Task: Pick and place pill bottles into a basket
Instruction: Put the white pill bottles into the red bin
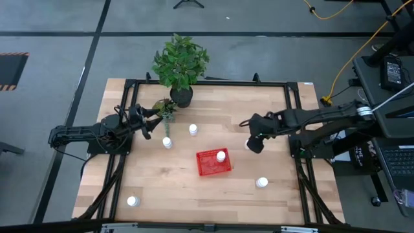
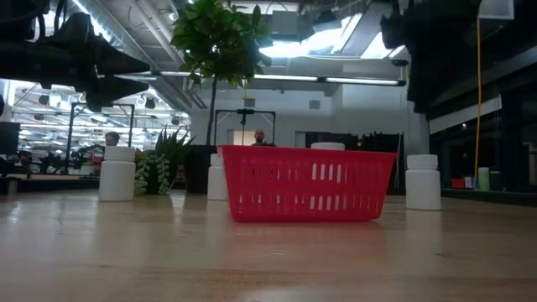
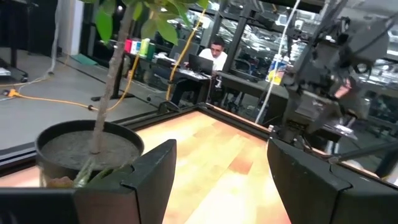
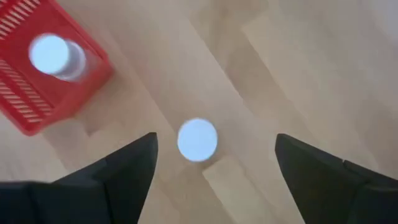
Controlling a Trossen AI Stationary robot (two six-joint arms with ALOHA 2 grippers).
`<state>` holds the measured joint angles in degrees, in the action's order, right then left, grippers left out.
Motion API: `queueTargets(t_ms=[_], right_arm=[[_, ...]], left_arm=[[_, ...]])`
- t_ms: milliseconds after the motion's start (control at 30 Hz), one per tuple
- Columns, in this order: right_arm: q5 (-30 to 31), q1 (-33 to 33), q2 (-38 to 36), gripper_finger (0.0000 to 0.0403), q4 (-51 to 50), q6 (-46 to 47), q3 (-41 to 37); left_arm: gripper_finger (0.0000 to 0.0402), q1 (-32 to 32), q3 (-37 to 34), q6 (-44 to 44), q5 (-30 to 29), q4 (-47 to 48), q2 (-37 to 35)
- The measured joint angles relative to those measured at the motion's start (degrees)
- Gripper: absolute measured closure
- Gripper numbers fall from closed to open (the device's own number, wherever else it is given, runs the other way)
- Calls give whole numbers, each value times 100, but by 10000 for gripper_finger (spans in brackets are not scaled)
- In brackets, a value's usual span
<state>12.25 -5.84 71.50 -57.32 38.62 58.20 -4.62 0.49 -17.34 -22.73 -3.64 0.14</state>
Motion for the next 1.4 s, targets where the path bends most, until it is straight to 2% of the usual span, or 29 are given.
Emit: queueTargets(t_ms=[133, 367, 733, 967, 1067, 1167, 1400], right_arm=[[-448, 183, 109, 54, 182, 120, -274], [-541, 418, 427, 7, 236, 165, -413], [-772, 417, 1553, 6, 533, 132, -413], [-868, 417, 1861, 11, 648, 0, -413], [-937, 417, 1873, 37, 733, 10, -413], [-1066, 417, 1873, 84, 769, 36, -413], [-1368, 412, 1871, 256, 798, 137, -368]], left_arm=[[155, 2, 0, -7, -274, -24, 0], [155, 2, -1, -94, -476, -37, 2], [155, 0, -1, -153, -482, -37, 4], [155, 0, -1, -154, -482, -37, 4], [155, 1, -2, -154, -479, -37, 4], [155, 1, -2, -153, -478, -37, 4], [155, 1, -2, -148, -475, -37, 4]])
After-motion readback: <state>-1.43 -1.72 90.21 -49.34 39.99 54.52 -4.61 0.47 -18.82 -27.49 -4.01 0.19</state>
